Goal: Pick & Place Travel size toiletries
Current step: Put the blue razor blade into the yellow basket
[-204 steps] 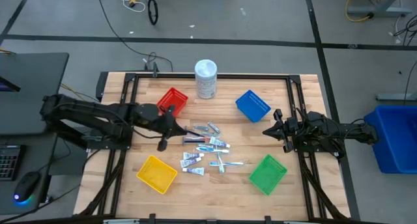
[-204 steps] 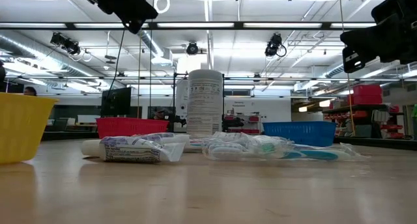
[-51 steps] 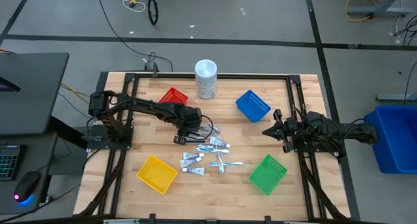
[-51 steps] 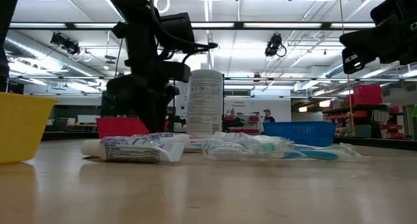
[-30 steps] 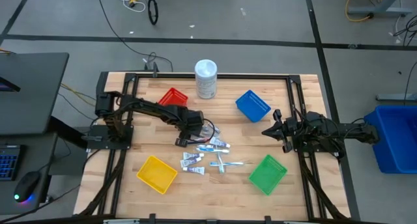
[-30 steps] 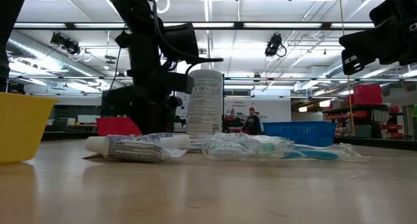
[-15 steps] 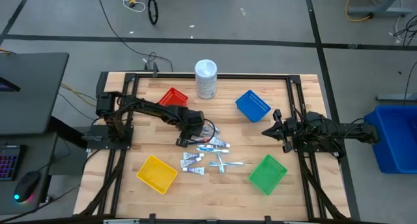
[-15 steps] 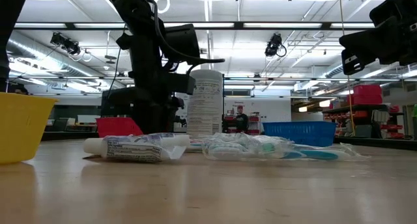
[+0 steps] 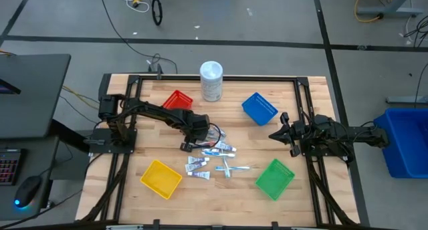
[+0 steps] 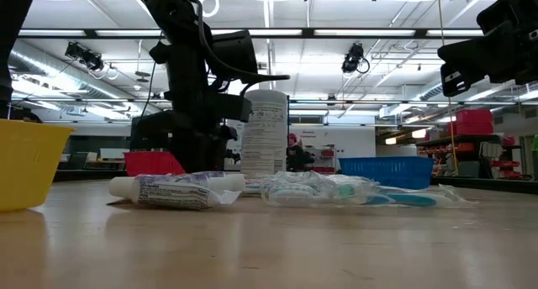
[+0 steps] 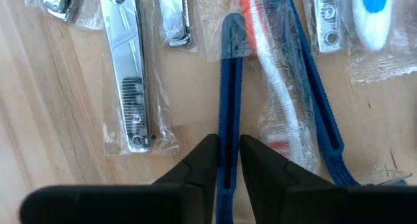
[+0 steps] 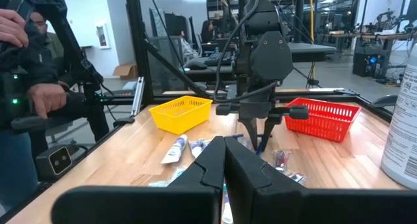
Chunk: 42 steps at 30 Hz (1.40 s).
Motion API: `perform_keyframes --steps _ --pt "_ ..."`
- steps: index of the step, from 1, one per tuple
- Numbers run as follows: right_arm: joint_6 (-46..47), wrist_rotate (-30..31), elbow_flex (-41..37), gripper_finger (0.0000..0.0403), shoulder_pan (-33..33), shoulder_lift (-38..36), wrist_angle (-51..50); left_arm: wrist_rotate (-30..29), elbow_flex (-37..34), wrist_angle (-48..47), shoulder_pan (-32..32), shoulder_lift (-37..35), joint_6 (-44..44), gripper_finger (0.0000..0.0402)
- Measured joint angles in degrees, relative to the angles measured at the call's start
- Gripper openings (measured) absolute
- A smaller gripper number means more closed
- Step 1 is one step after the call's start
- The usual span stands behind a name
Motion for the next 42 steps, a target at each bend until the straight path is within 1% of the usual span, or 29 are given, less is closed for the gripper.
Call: perform_keyframes --steps 6,12,19,33,42 --pt "0.00 0.00 0.00 0.0016 0.00 0.00 0.00 -0.05 0.00 0.07 0.00 0.00 0.00 0.0051" --pt "0.00 -0.02 0.00 0.0015 0.00 0.00 0.00 0.54 0.00 0.05 0.04 0.00 0.00 0.0054" --pt "0.00 0.00 0.00 0.0014 0.00 0.00 0.00 0.59 0.00 0.04 0.04 0.00 0.00 0.0045" --pt "0.02 -0.01 0.00 0.0016 0.00 0.00 0.00 0.60 0.00 -0.04 0.04 -0.06 0.47 0.0042" --pt "0.02 -0.01 0.00 0.0016 0.00 0.00 0.01 0.19 -0.02 -2.09 0.04 -2.43 -0.13 0.0041"
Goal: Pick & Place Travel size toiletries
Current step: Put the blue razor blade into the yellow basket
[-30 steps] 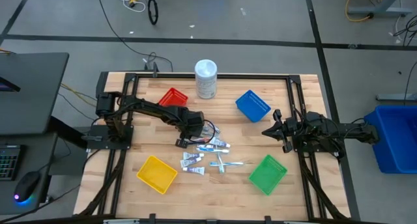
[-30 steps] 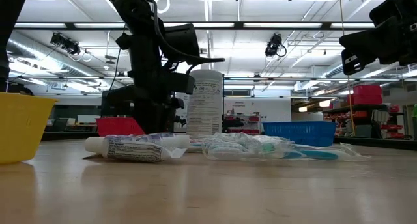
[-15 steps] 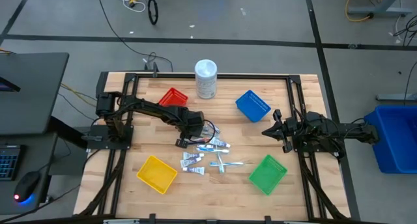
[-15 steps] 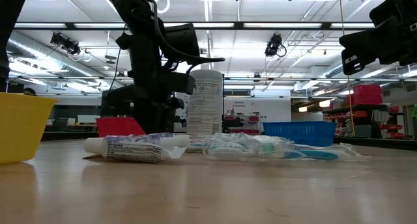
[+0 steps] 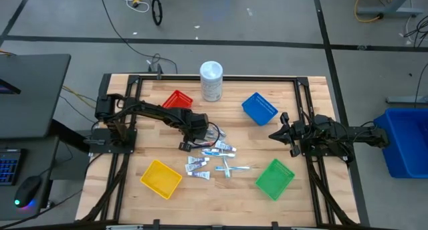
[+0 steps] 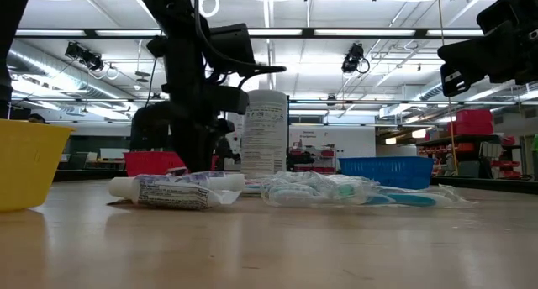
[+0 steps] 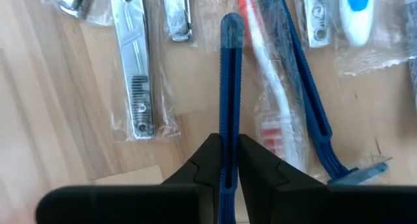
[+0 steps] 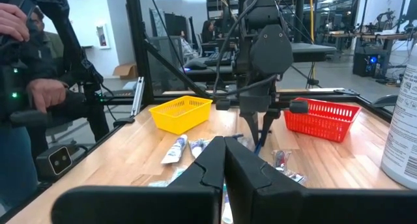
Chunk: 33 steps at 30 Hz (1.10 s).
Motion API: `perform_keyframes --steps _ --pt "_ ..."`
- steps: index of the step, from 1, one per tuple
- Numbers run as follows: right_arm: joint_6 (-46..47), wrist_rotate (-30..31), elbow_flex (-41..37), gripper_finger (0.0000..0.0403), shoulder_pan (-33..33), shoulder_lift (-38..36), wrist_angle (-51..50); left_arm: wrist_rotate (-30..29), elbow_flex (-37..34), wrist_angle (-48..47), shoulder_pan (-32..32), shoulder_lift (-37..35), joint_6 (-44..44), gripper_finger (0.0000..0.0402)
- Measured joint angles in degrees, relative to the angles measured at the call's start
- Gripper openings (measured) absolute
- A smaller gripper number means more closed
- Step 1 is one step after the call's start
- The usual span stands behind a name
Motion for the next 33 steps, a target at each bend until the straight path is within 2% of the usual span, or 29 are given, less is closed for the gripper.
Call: perform_keyframes --steps 10,23,33 --pt "-0.01 0.00 0.00 0.0014 0.00 0.00 0.00 -0.01 0.02 -1.42 0.00 -0.90 -0.08 0.0041" --pt "-0.02 -0.01 0.00 0.0015 0.00 0.00 -0.01 -1.38 0.28 -6.41 -0.02 -10.62 -1.80 0.0040" --pt "-0.01 0.00 0.00 0.0015 0.00 0.00 0.00 -2.05 0.28 -8.54 -0.03 -13.35 -1.75 0.0041"
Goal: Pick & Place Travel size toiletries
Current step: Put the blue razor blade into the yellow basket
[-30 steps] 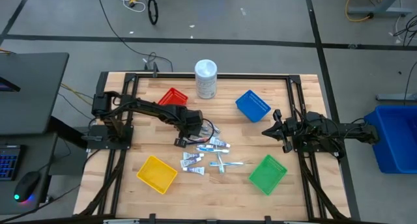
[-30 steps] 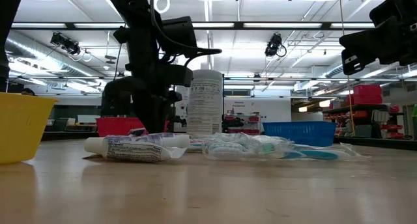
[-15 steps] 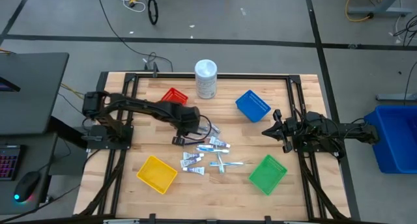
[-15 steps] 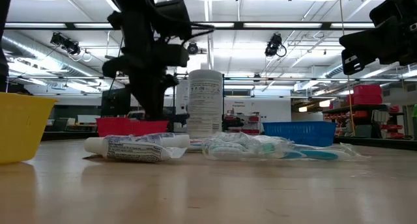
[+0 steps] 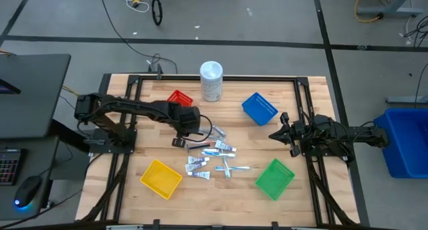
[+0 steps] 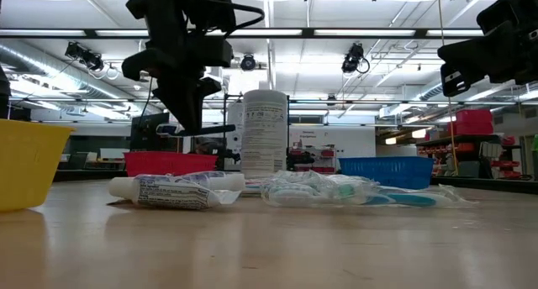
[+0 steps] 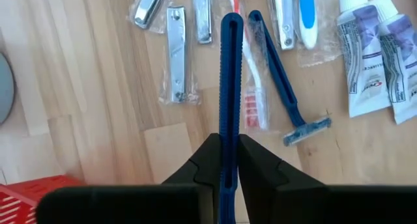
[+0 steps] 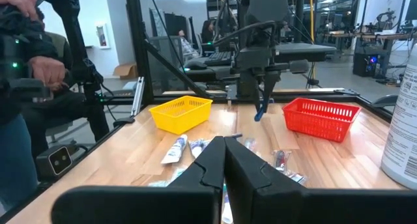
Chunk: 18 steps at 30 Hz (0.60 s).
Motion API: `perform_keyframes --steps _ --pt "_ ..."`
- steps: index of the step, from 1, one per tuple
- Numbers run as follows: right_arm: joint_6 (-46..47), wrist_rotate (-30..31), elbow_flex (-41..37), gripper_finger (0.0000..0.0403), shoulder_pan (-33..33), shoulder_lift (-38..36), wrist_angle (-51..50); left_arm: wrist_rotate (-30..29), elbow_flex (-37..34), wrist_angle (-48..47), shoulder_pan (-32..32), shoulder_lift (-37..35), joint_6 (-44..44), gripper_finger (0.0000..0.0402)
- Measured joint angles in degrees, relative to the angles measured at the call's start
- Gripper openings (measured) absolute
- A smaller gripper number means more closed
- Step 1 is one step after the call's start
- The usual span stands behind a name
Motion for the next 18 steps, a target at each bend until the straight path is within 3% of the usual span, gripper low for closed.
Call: perform_keyframes --steps 6,18 --pt "0.01 0.00 0.00 0.0015 0.00 0.00 0.01 0.05 0.00 -0.54 -2.19 -0.37 0.01 0.0043" --pt "0.01 0.01 0.00 0.0014 0.00 0.00 -0.01 0.13 0.14 -1.05 -12.66 -5.33 -2.48 0.0043"
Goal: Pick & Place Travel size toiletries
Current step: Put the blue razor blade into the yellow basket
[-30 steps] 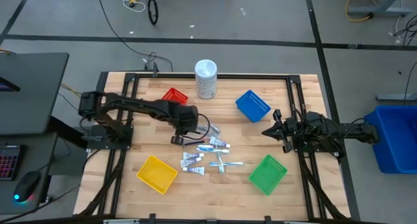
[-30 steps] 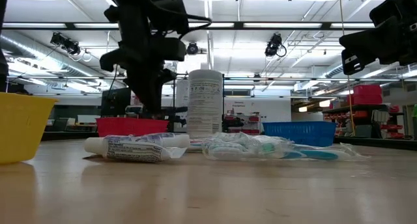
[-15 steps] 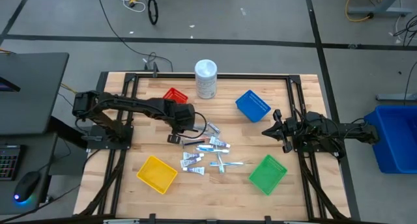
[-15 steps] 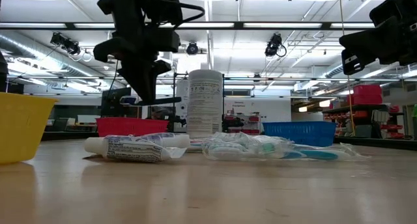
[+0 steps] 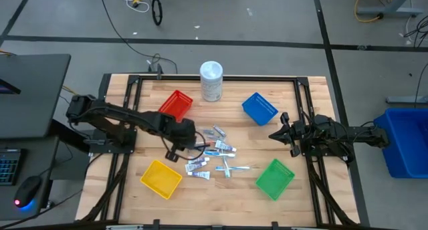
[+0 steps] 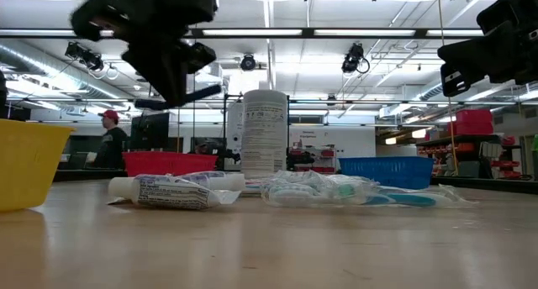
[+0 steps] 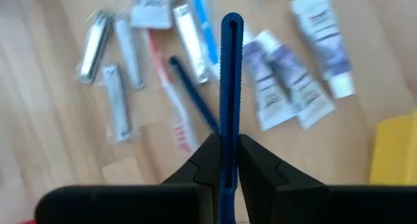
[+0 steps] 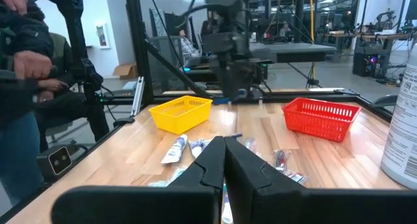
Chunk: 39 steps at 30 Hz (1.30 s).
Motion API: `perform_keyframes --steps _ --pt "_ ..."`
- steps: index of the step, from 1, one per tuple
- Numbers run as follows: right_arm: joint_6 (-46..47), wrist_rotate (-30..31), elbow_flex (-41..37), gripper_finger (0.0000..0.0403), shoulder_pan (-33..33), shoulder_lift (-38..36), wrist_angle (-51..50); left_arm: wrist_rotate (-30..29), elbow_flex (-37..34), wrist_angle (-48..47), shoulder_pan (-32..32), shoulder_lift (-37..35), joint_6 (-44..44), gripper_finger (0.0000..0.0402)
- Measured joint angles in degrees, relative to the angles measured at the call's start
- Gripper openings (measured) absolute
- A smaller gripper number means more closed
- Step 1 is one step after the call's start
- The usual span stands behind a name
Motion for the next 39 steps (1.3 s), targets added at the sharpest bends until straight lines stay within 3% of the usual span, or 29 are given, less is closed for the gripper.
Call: perform_keyframes --steps 22,39 --pt "-0.01 0.01 0.00 0.0014 0.00 0.04 -0.14 -0.06 1.06 -6.10 -9.03 -7.04 2.09 0.0042" --pt "-0.01 -0.02 0.00 0.0013 0.00 0.15 -0.11 3.08 2.11 -9.16 -18.88 -10.67 -4.28 0.0037"
